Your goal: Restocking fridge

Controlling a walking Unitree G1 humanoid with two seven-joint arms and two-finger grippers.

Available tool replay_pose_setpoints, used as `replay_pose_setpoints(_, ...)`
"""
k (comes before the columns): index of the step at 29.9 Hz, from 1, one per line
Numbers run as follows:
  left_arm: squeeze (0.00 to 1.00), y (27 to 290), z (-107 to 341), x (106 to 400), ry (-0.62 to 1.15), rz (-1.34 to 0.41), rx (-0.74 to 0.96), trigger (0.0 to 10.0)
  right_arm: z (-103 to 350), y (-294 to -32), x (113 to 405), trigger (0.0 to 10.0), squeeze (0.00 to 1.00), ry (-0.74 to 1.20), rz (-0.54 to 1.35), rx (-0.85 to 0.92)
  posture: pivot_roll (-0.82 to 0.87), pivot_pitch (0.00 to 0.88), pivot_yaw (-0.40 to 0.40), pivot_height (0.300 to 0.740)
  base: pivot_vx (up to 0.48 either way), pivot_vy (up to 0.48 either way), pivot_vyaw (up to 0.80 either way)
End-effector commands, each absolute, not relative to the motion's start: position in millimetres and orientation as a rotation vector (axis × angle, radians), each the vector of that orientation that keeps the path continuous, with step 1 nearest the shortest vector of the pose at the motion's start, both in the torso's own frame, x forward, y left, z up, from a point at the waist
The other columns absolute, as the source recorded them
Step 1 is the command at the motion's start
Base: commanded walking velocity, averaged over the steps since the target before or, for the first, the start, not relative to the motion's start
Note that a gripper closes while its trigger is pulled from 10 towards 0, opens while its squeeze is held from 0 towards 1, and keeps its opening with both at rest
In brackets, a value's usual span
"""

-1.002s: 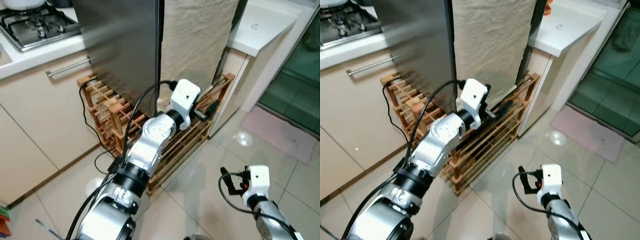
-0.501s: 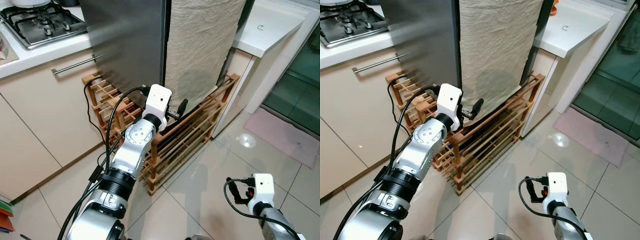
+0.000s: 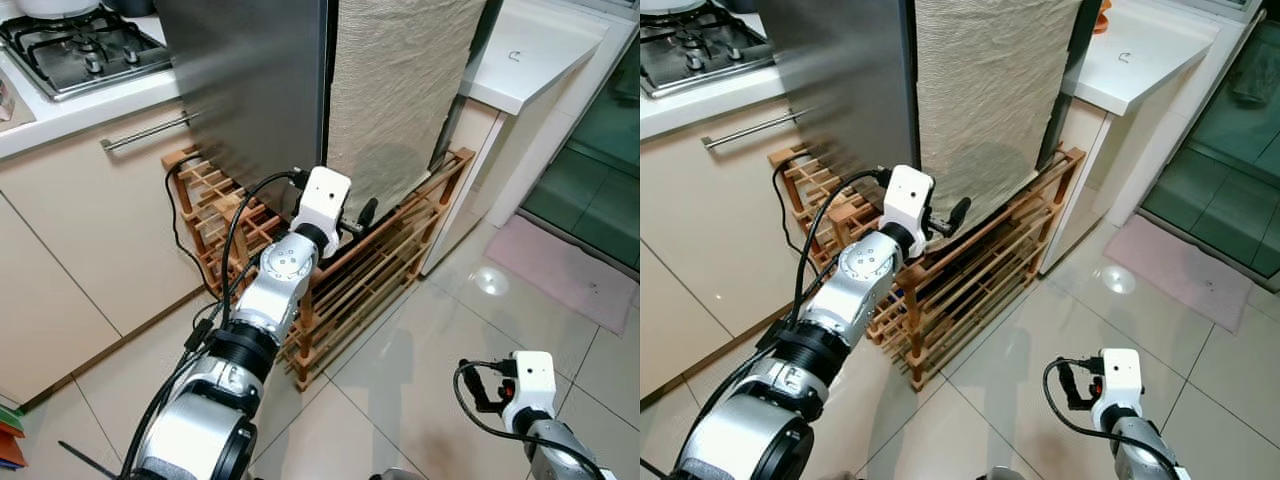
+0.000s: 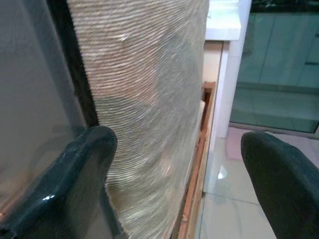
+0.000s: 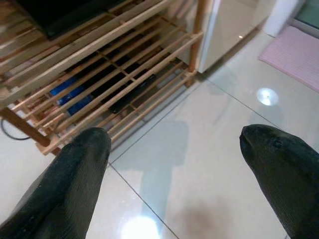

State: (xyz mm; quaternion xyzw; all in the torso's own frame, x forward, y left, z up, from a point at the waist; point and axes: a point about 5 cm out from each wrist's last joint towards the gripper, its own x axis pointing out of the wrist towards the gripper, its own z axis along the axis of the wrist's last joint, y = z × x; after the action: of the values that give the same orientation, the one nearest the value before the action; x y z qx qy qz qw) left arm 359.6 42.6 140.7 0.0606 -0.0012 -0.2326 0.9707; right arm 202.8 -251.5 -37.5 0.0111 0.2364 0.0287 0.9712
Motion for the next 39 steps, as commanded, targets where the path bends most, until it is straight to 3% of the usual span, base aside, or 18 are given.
replay_pose_setpoints(1, 0.00, 42, 147, 364, -0.028, -0.454, 0.134, 10.0, -37, -248, 203, 10.0, 0.00, 0.459, 0.102, 0.030, -0.07, 0.031, -0.016, 0.740, 0.000, 0.000, 0.00)
replay_pose_setpoints(15, 0.00, 50, 154, 375, -0.036, -0.392, 0.116, 10.0, -39, -230, 191, 10.0, 0.00, 0.403, 0.254, -0.029, -0.08, 0.037, -0.021, 0.740, 0.000, 0.000, 0.00)
replay_pose_setpoints(34, 0.00, 35, 155, 377, -0.024, -0.396, 0.081, 10.0, -14, -227, 215, 10.0, 0.00, 0.201, 0.255, -0.108, -0.10, 0.038, -0.024, 0.740, 0.000, 0.000, 0.00)
replay_pose_setpoints(39, 0.00, 33, 156, 379, -0.011, -0.377, 0.082, 10.0, -8, -251, 212, 10.0, 0.00, 0.197, 0.229, -0.096, -0.09, 0.039, -0.022, 0.740, 0.000, 0.000, 0.00)
